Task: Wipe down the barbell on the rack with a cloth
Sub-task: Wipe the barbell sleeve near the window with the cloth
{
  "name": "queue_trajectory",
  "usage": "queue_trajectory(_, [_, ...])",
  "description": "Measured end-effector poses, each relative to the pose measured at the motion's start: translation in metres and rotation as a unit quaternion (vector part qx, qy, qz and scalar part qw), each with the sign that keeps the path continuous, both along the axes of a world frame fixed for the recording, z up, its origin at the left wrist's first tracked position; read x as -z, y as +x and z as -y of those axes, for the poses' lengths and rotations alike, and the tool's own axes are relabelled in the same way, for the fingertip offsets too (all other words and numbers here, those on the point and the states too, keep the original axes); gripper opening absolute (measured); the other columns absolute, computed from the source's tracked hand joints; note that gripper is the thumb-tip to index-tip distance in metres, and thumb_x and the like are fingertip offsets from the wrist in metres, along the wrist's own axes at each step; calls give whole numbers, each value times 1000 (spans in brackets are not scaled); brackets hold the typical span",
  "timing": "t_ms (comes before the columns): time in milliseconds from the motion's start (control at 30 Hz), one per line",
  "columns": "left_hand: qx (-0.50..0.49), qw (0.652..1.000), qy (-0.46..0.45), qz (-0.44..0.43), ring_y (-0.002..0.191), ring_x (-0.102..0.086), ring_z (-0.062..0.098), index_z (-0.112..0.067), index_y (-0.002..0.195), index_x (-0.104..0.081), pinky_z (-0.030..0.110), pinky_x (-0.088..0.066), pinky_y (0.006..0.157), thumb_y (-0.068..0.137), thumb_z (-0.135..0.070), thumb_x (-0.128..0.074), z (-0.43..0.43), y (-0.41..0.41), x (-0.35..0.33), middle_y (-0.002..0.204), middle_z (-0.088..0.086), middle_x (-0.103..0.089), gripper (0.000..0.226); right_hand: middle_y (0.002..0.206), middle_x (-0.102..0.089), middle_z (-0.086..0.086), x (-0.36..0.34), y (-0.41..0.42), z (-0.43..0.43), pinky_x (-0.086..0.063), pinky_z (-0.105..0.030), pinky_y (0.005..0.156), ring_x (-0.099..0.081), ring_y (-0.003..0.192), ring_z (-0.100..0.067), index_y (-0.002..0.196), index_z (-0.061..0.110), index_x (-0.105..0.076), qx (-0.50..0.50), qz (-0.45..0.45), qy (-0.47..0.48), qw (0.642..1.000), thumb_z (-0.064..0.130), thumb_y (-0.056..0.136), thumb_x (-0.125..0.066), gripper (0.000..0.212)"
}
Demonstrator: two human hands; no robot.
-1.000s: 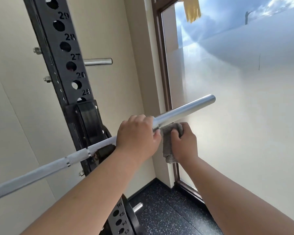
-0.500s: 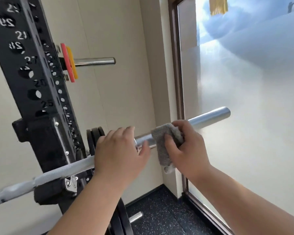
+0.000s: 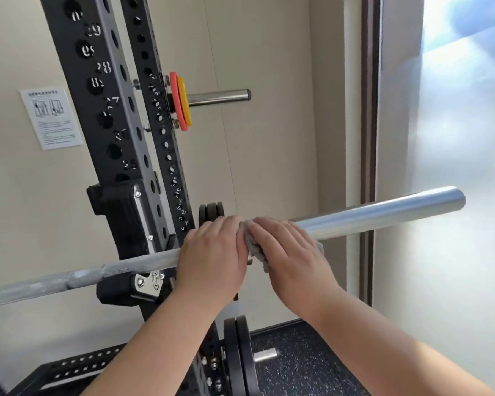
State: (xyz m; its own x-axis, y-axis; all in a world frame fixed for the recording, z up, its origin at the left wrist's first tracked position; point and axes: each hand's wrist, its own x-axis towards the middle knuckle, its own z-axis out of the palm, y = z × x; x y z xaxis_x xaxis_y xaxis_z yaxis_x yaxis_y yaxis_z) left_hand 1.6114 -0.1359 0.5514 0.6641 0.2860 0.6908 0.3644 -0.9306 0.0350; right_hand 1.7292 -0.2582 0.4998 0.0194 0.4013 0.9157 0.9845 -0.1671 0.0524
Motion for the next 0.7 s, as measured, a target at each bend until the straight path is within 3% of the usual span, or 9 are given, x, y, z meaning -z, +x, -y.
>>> queue_trajectory(67, [-1, 1000, 17, 17, 93, -60, 16, -24, 116, -60, 38, -47, 84, 108, -36, -22, 4, 0, 2, 106, -10, -66, 41, 138, -63, -8, -1, 17, 13, -41, -47, 118, -58, 132, -29, 140, 8, -61, 31, -12, 10, 999, 1, 89, -52, 52])
queue_trajectory(167, [-1, 999, 23, 30, 106, -61, 18, -19, 129, -60, 40, -50, 95, 108, -34, -25, 5, -1, 9, 121, -5, -67, 44, 135, -65, -8, 0, 41, 29, -39, -53, 118, -55, 134, -34, 137, 8, -63, 83, -114, 57, 988, -9, 73, -70, 66])
queue_trajectory(267, [-9, 999, 25, 29, 123, -57, 21, -17, 142, -53, 43, -45, 108, 107, -35, -26, 7, -1, 19, 140, -1, -59, 47, 136, -62, -10, -3, 32, 28, -34, -49, 122, -53, 133, -36, 139, 4, -59, 99, -153, 85, 980, 3, 87, -64, 53])
queue_trajectory(400, [-10, 999, 32, 33, 131, -51, 19, -16, 148, -47, 43, -36, 116, 107, -36, -28, 12, -3, 29, 150, -2, -51, 49, 160, -41, -17, 4, -4, 9, -23, -55, 127, -33, 152, -37, 158, 2, -36, 79, -65, -47, 994, 36, 99, -49, 70])
queue_trajectory(500, [9, 998, 40, 42, 134, -50, 17, -16, 147, -48, 42, -35, 117, 106, -32, -34, 10, -8, 32, 151, -3, -50, 46, 167, -33, -14, 9, 6, 14, -20, -55, 128, -25, 157, -35, 162, 8, -32, 48, 12, -98, 994, 37, 104, -46, 67])
queue_trajectory(567, [29, 997, 33, 58, 128, -53, 15, -18, 138, -55, 41, -39, 113, 106, -32, -37, 10, -10, 26, 143, -6, -56, 39, 162, -41, -9, 9, 19, 24, -19, -53, 129, -32, 154, -34, 159, 11, -40, 55, 17, -81, 995, 36, 108, -42, 57])
queue_trajectory(700, [11, 997, 13, 70, 87, -55, 13, -26, 93, -59, 39, -45, 90, 104, -29, -45, 10, -2, -8, 93, -15, -60, 19, 138, -61, -7, 1, 32, 30, -17, -53, 129, -48, 142, -35, 136, 9, -60, 108, -92, 26, 990, 39, 107, -45, 45])
